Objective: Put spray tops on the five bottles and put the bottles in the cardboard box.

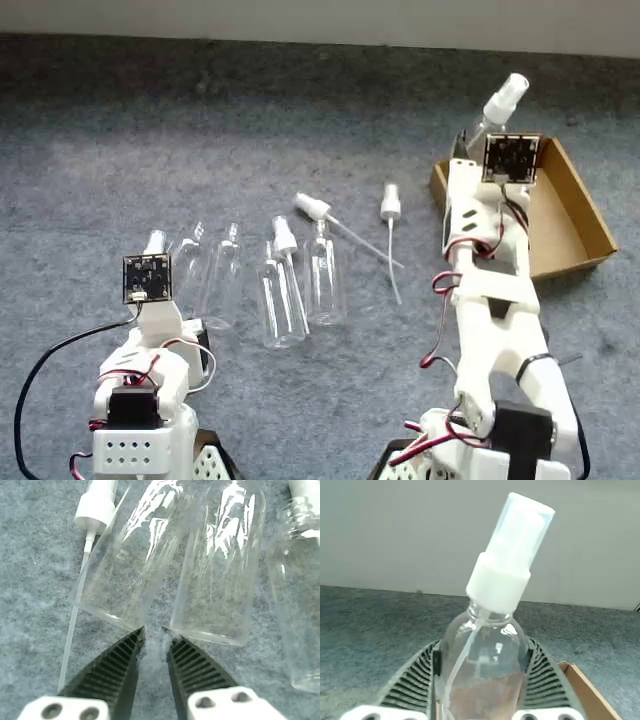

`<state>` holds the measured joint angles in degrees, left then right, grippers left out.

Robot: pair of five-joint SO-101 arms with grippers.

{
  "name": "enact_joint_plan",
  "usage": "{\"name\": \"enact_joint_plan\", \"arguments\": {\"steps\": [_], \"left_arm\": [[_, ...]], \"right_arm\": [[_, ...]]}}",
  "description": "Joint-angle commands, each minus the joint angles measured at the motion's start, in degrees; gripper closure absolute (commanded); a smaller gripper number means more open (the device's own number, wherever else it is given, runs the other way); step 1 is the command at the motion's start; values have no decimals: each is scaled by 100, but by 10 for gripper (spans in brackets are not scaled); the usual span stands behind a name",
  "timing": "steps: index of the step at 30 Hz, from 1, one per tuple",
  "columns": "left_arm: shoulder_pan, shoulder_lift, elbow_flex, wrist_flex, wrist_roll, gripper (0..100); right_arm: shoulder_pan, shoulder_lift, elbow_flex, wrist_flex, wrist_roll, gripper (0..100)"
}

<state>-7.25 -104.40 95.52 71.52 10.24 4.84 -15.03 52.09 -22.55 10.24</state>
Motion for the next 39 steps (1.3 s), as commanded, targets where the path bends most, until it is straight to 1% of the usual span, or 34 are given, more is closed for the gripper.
{"name": "enact_joint_plan", "arguments": {"steps": [1,13,15,18,27,30,39], "left_arm": [[-66,-48,13,-9,-53,989],[-66,-48,13,-9,-53,989],[-66,-48,13,-9,-53,989],[-66,-48,13,-9,-53,989],[-66,-48,13,-18,-53,989],[-66,-48,13,-18,-53,989],[-66,-48,13,-18,-53,989]], "right_arm": [[92,321,-725,-171,26,961],[101,2088,-2123,-198,53,961],[101,2281,-2202,-576,44,961],[101,2492,-2132,-1411,70,961],[101,3029,-1648,-2457,70,961],[171,3204,-1578,-2615,70,961],[488,3688,-1569,-2624,62,961]]}}
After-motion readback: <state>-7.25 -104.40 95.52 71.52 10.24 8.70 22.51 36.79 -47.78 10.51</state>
